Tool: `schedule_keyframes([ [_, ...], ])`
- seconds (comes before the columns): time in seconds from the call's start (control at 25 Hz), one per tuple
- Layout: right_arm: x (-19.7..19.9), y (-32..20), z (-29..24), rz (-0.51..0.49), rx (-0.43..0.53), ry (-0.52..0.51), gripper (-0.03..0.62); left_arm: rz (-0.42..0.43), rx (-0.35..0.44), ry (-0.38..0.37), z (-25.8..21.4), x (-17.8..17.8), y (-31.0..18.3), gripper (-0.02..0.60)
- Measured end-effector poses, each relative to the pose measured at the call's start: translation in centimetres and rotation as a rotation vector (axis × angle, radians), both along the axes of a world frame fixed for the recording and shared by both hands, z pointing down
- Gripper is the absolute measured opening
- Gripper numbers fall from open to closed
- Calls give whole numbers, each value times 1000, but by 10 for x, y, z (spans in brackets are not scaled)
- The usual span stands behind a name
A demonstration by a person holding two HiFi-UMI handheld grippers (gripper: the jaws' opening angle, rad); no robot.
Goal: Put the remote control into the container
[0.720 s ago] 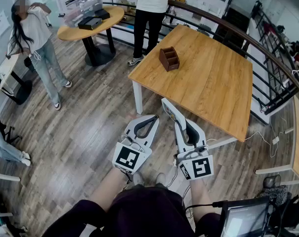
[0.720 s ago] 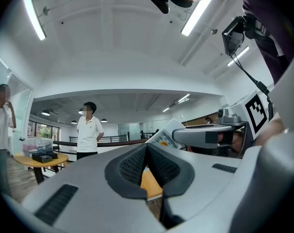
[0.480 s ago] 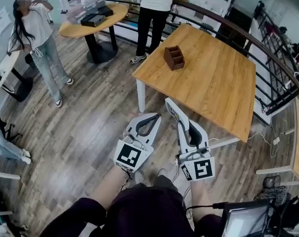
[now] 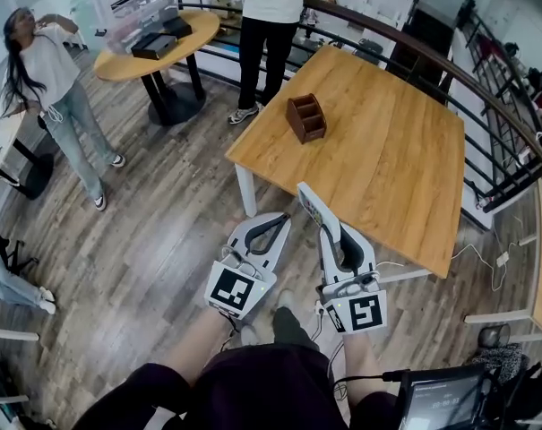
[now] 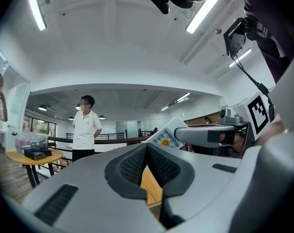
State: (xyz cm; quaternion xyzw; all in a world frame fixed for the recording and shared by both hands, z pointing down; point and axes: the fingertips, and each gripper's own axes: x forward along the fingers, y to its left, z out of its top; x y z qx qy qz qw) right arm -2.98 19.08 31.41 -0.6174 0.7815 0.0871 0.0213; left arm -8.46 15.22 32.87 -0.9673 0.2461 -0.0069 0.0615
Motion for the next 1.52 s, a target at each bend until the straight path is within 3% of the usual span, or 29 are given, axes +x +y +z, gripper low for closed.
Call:
schedule_keyframes([
  [0.16,34,-37,0,-7,2,9,89,4,5,13,-4,39,-36,11],
  [0.32,73,-69,-1,-9,-2,1,89,3,48,73,-16,79,-67,11],
  [0.64,116,-106,-4,-33,-6,-4,89,-28,46,71,-24,120,-105,11],
  [1.0,121,-148,-2,-38,-9,-18,89,-49,63,57,-28,120,-146,11],
  [1.52,123,-269,3,49,-20,17,89,36,97,55,-27,130,-269,11],
])
